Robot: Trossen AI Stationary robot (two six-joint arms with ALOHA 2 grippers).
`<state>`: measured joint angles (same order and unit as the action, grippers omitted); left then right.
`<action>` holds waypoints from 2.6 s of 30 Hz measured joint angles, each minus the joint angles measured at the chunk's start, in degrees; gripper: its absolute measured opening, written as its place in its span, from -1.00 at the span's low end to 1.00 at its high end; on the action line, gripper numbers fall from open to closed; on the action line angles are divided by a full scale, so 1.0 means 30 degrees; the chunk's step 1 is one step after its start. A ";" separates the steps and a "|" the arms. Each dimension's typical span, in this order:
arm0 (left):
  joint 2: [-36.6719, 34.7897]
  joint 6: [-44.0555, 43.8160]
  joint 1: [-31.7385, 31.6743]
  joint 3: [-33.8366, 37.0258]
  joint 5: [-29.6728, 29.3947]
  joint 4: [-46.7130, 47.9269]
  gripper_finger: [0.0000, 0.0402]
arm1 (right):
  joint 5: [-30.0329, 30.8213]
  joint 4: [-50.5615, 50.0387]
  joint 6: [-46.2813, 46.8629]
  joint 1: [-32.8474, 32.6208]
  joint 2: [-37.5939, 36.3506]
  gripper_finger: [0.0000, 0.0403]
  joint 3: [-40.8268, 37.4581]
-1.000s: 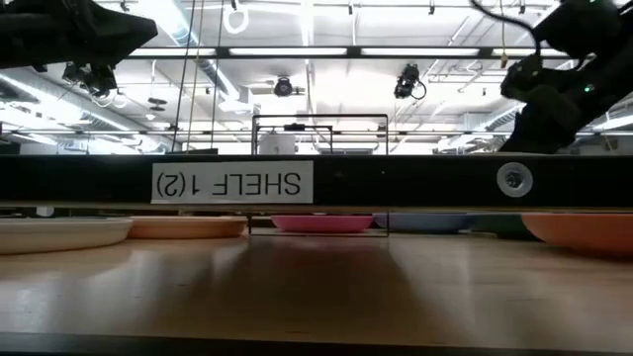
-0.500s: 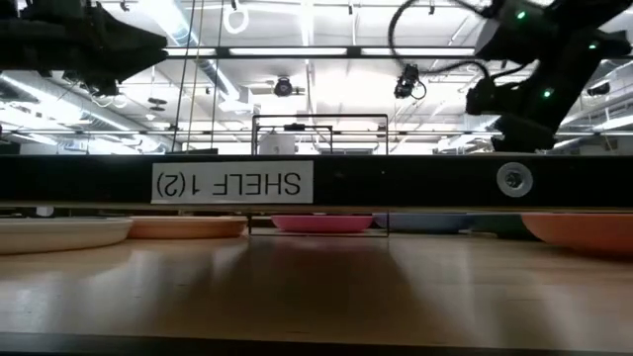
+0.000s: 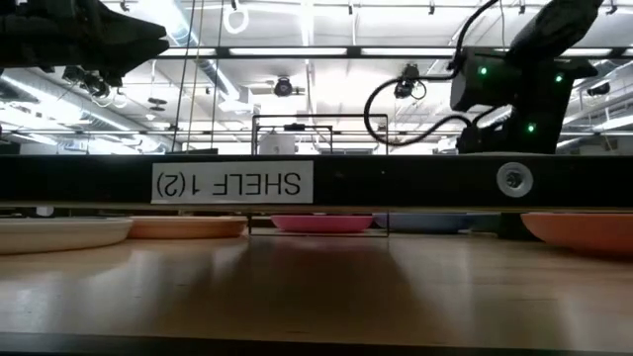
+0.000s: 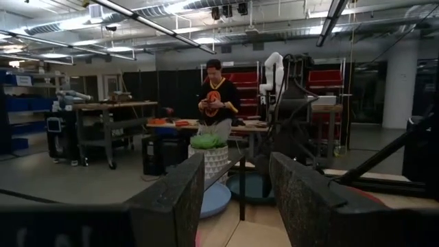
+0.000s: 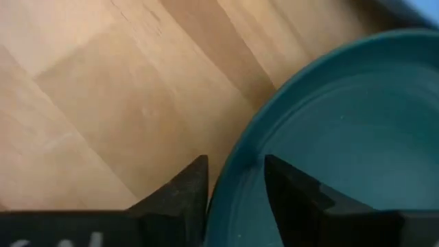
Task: Place and stack plates onto a shelf
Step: Put the dark green plate on the shelf
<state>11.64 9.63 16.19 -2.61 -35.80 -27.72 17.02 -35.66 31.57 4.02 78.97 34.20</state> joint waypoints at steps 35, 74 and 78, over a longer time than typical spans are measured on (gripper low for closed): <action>0.0000 -0.1728 -0.0525 0.0000 0.1624 0.2075 -0.14 | -0.1077 -0.4115 -0.4146 -0.9466 0.0253 -0.91 0.9180; 0.3621 -0.8010 -0.3337 -0.3089 0.5182 0.9596 -0.15 | -0.0632 0.2216 -1.7420 -0.6921 0.9231 -0.79 1.3573; 0.3621 -0.8418 -0.3286 -0.3089 0.5275 1.0381 -0.15 | -0.0744 0.2765 -1.7420 -0.6939 0.9249 -0.70 1.3573</action>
<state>22.50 -15.63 6.33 -11.88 -19.97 3.42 14.79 -27.36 -20.69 -16.80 106.72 74.91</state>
